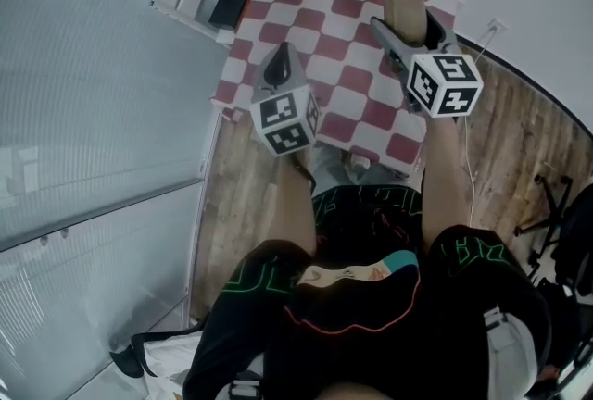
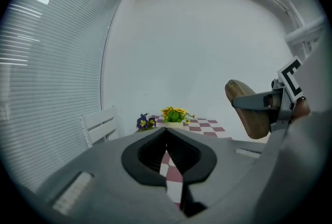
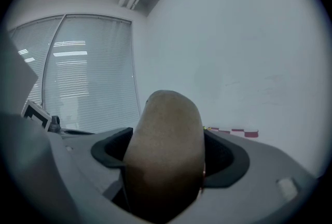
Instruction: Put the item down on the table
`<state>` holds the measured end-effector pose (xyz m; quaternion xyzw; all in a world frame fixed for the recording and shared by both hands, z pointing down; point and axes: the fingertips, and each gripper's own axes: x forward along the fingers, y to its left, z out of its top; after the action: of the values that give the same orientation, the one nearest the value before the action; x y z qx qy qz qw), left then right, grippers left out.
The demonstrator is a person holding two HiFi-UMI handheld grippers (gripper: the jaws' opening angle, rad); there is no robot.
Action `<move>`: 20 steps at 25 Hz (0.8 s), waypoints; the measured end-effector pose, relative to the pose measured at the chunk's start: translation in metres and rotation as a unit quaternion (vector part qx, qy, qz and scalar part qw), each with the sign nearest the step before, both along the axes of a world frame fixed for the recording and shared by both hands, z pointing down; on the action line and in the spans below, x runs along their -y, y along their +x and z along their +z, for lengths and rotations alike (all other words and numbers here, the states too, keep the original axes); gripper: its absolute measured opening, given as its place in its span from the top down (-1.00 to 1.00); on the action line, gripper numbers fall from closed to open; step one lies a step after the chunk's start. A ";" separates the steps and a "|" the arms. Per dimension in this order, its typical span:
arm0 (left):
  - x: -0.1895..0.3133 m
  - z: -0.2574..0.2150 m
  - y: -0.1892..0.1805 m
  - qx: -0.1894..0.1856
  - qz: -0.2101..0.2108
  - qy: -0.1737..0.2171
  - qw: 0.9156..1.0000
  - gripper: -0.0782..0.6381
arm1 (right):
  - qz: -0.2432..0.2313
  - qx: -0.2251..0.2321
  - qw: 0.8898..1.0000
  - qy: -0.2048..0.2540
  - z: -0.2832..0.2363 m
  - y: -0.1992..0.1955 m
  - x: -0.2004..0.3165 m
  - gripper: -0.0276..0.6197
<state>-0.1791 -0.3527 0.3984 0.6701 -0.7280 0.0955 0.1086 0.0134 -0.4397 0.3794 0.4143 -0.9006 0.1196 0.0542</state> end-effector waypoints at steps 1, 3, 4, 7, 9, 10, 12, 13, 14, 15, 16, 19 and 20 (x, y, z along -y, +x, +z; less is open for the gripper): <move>0.001 0.003 0.000 0.000 0.002 -0.005 1.000 0.76 | -0.001 0.001 1.000 -0.003 0.002 -0.002 0.001 -0.38; 0.006 0.008 -0.003 0.000 0.004 -0.013 1.000 0.76 | 0.001 0.005 1.000 -0.009 0.005 -0.003 0.006 -0.38; 0.009 0.010 -0.005 0.000 0.005 -0.016 1.000 0.76 | 0.002 0.007 1.000 -0.011 0.008 -0.004 0.009 -0.38; 0.018 0.024 -0.010 -0.005 0.009 -0.028 1.000 0.76 | 0.006 0.002 1.000 -0.025 0.024 -0.008 0.017 -0.37; 0.022 0.037 -0.012 -0.010 0.014 -0.041 0.999 0.76 | 0.012 -0.005 0.999 -0.041 0.041 -0.009 0.021 -0.38; 0.025 0.042 -0.015 -0.013 0.016 -0.047 0.999 0.76 | 0.015 -0.009 0.999 -0.049 0.048 -0.010 0.024 -0.38; 0.033 0.055 -0.023 -0.019 0.017 -0.059 0.998 0.76 | 0.015 -0.017 0.998 -0.060 0.061 -0.018 0.032 -0.38; 0.038 0.064 -0.029 -0.024 0.019 -0.066 0.997 0.76 | 0.014 -0.021 0.997 -0.066 0.069 -0.025 0.037 -0.38; 0.044 0.074 -0.033 -0.030 0.023 -0.074 0.997 0.76 | 0.013 -0.025 0.997 -0.073 0.079 -0.033 0.042 -0.38; 0.051 0.083 -0.037 -0.036 0.028 -0.082 0.996 0.76 | 0.013 -0.030 0.996 -0.080 0.088 -0.040 0.047 -0.38; 0.056 0.090 -0.038 -0.042 0.034 -0.088 0.995 0.76 | 0.012 -0.036 0.996 -0.086 0.095 -0.045 0.051 -0.38; 0.065 0.096 -0.036 -0.051 0.046 -0.099 0.993 0.76 | 0.011 -0.045 0.994 -0.099 0.104 -0.051 0.056 -0.38; 0.065 0.098 -0.035 -0.054 0.049 -0.102 0.992 0.76 | 0.011 -0.046 0.994 -0.102 0.106 -0.051 0.056 -0.38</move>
<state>-0.2141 -0.4181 0.4962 0.6943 -0.6741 0.1380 0.2108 -0.0379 -0.4956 0.4850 0.4211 -0.8757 0.1925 0.1368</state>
